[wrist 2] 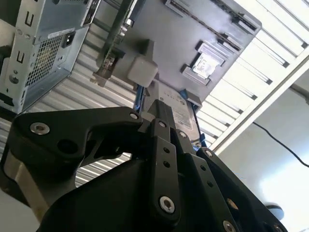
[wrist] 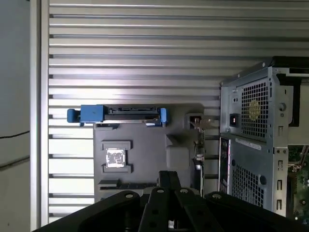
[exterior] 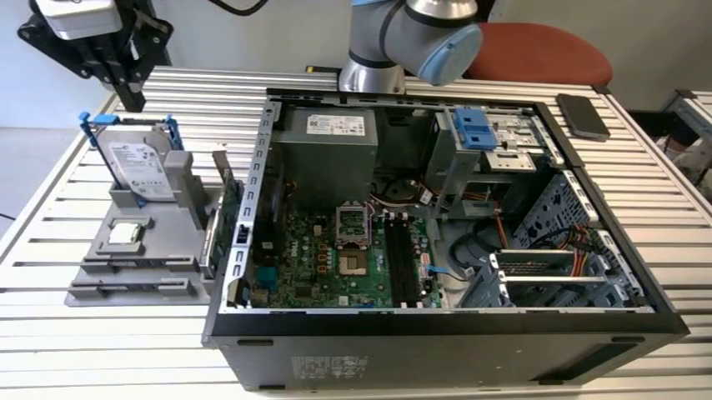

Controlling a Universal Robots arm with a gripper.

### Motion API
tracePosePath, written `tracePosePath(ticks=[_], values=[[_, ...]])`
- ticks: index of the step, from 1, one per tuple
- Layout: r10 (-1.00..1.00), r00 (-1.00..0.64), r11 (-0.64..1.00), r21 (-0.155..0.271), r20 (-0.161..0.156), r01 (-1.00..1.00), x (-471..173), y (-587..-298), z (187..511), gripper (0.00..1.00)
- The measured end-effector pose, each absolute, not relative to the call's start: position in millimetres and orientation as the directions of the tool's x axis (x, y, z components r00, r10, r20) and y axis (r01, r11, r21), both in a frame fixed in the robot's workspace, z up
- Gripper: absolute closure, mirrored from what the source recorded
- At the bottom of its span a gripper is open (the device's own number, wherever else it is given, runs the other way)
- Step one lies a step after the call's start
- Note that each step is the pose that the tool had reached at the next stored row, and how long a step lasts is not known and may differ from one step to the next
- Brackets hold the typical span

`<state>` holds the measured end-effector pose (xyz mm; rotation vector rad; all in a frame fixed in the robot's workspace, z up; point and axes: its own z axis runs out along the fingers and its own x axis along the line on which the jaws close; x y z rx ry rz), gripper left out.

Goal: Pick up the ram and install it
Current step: 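Reach for the ram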

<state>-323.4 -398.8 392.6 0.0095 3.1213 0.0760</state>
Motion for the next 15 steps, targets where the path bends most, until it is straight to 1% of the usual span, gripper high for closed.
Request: tracePosePath(ticks=[15], values=[[-0.004,-1.0,0.999,0.049,-0.019,-0.005,-351.0,-398.8,392.6,1.0]])
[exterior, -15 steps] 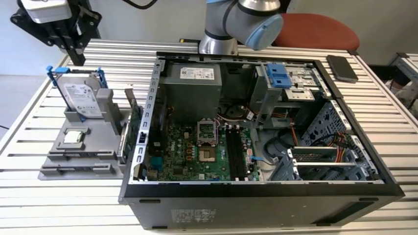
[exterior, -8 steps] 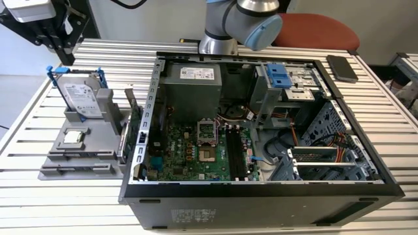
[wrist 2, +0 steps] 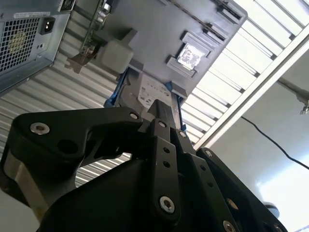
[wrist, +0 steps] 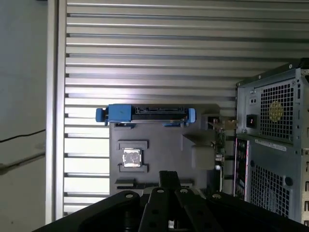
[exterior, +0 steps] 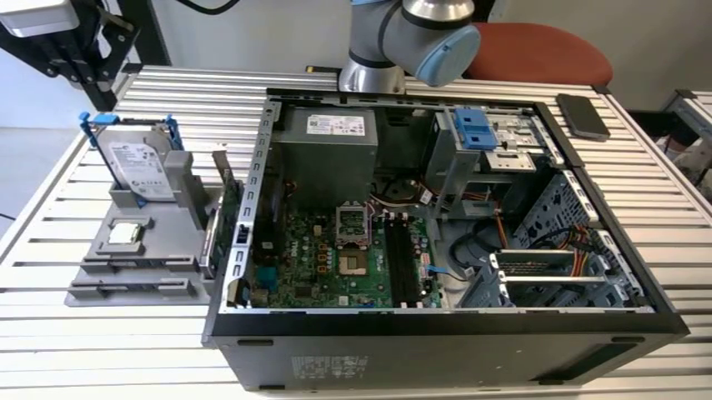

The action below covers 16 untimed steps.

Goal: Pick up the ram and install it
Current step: 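Reach for the ram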

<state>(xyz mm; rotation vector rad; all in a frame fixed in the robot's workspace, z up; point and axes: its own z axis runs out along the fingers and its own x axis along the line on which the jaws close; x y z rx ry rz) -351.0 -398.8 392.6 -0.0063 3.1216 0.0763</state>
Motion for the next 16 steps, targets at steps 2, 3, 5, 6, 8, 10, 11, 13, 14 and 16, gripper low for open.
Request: tracePosePath(ticks=[2,3,5,6,8,10,11,13,14,16], values=[[-0.004,-1.0,0.999,0.049,-0.019,-0.004,-351.1,-398.8,392.6,1.0],[-0.004,-1.0,0.999,0.049,-0.019,-0.004,-351.1,-398.8,392.6,1.0],[-0.004,-1.0,0.999,0.049,-0.019,-0.004,-351.1,-398.8,392.6,1.0],[-0.004,-1.0,0.999,0.049,-0.019,-0.004,-351.1,-398.8,392.6,1.0],[-0.004,-1.0,0.999,0.049,-0.019,-0.004,-351.1,-398.8,392.6,1.0],[-0.004,-1.0,0.999,0.049,-0.019,-0.004,-351.1,-398.8,392.6,1.0],[-0.004,-1.0,0.999,0.049,-0.019,-0.004,-351.2,-398.8,392.6,1.0],[-0.003,-1.0,0.999,0.049,-0.019,-0.004,-351.2,-398.8,392.6,1.0],[-0.004,-1.0,0.999,0.049,-0.019,-0.004,-351.2,-398.8,392.6,1.0],[-0.003,-1.0,0.999,0.049,-0.019,-0.004,-351.2,-398.7,392.6,1.0]])
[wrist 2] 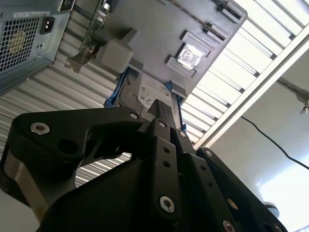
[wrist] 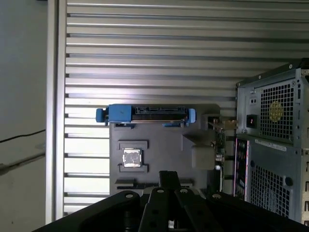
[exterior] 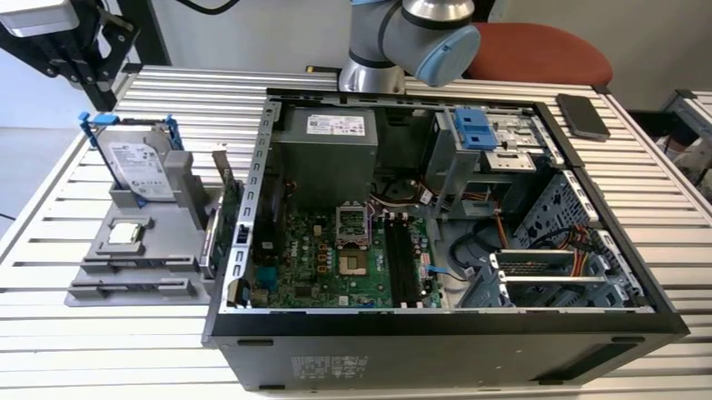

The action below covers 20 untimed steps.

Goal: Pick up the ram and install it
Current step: 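Reach for the ram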

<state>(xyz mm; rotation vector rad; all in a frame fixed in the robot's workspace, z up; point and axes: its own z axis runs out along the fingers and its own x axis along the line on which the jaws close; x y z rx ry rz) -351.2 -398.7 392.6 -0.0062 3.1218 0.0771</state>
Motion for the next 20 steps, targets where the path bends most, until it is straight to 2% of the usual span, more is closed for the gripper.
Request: tracePosePath(ticks=[20], values=[[-0.003,-1.0,0.999,0.051,-0.018,-0.004,-351.2,-405.3,392.6,1.0]])
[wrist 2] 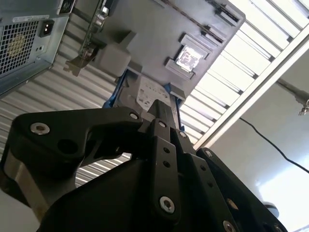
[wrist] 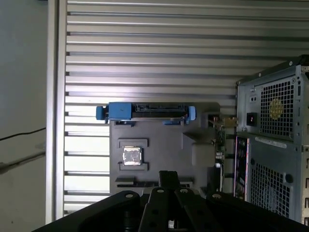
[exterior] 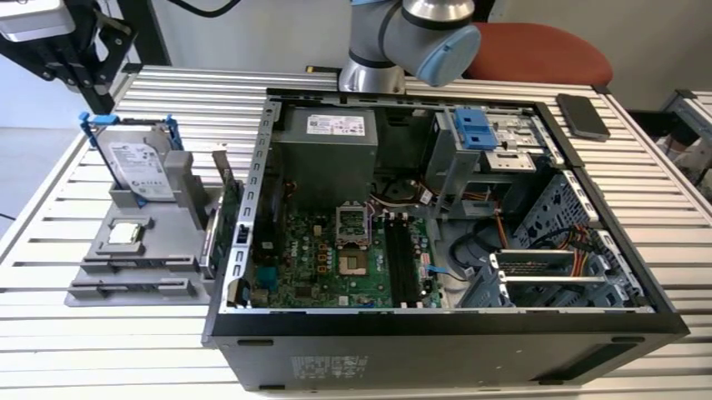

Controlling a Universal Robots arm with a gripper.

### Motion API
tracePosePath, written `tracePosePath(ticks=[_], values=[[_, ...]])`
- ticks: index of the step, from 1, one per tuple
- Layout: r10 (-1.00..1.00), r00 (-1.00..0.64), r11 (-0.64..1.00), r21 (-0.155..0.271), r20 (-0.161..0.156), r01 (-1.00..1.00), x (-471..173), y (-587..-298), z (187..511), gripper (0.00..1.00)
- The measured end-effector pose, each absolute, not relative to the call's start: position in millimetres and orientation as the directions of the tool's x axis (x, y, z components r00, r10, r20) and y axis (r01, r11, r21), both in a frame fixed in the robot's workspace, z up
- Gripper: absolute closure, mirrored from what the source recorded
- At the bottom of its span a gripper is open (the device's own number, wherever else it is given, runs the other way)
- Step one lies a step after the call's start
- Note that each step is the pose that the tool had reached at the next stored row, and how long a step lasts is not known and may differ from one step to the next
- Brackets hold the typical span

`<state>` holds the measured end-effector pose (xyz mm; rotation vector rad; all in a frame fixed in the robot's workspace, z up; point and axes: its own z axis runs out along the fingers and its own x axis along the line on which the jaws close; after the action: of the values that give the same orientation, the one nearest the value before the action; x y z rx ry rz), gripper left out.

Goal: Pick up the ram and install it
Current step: 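Reach for the ram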

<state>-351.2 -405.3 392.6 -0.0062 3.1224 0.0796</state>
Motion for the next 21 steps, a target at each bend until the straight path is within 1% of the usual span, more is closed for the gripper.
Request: tracePosePath(ticks=[21], values=[[-0.003,-1.0,0.999,0.051,-0.018,-0.004,-352.0,-446.5,392.6,1.0]])
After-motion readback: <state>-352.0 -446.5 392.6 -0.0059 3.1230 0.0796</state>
